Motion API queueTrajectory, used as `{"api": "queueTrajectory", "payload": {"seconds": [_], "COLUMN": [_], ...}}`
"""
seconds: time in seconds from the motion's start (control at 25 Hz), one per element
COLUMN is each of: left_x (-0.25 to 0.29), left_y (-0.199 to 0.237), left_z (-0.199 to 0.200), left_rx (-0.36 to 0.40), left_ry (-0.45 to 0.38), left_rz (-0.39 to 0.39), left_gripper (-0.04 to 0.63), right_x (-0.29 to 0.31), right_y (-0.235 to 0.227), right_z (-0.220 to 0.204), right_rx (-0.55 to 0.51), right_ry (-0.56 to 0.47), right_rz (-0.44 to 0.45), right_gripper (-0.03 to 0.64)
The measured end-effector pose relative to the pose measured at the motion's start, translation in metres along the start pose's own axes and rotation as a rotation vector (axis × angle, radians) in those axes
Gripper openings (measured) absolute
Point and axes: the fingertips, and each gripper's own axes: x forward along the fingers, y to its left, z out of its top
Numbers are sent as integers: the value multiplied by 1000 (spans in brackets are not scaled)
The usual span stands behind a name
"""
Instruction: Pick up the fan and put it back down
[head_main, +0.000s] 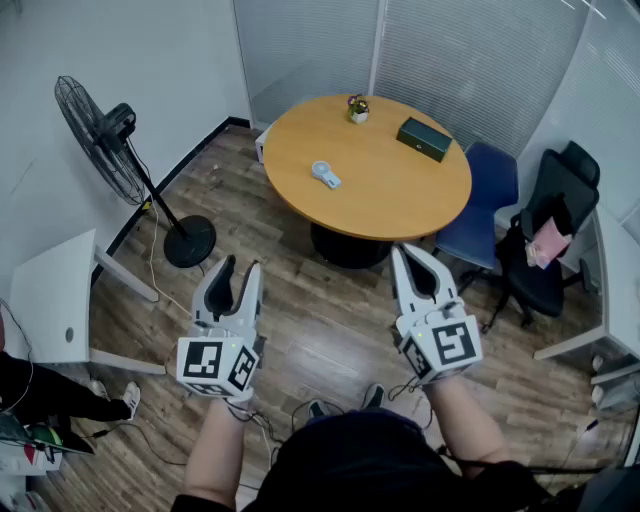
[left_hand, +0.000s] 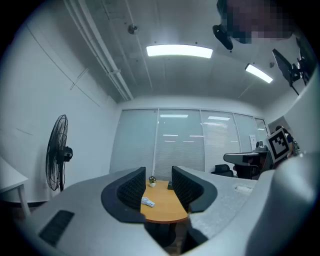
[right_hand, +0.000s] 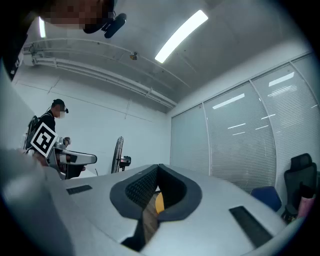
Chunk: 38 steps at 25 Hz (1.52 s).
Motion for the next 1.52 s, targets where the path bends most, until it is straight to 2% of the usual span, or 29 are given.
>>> {"api": "queueTrajectory", "payload": {"seconds": [0.32, 0.56, 0.64, 0.72, 0.8, 0.92, 1.16, 1.52], "left_x": [4, 3, 4, 8, 15, 33, 77, 172], "left_y": [-4, 1, 6, 10, 13, 16, 37, 34], "left_z": [2, -3, -11, -22, -31, -42, -51, -59], "left_rx": [-12, -14, -15, -22, -41, -65, -47, -25], "left_ry": [10, -13, -12, 3, 18, 29, 62, 98], "left_rz": [-11, -54, -55, -42, -35, -34, 13, 58], "left_gripper": [161, 163, 184, 237, 256, 256, 256, 256], "right_x": [-2, -4, -3, 0, 8, 28, 88, 169], "right_y": [-9, -15, -17, -19, -24, -35, -58, -128], "right_z": [2, -6, -14, -24, -31, -41, -62, -82], "right_rx": [21, 52, 56, 56, 56, 66, 113, 161], "right_ry": [5, 3, 14, 34, 47, 51, 53, 41], "right_rz": [-24, -81, -95, -100, -102, -93, -43, 15], "right_gripper": [5, 6, 45, 136, 204, 224, 224, 221]}}
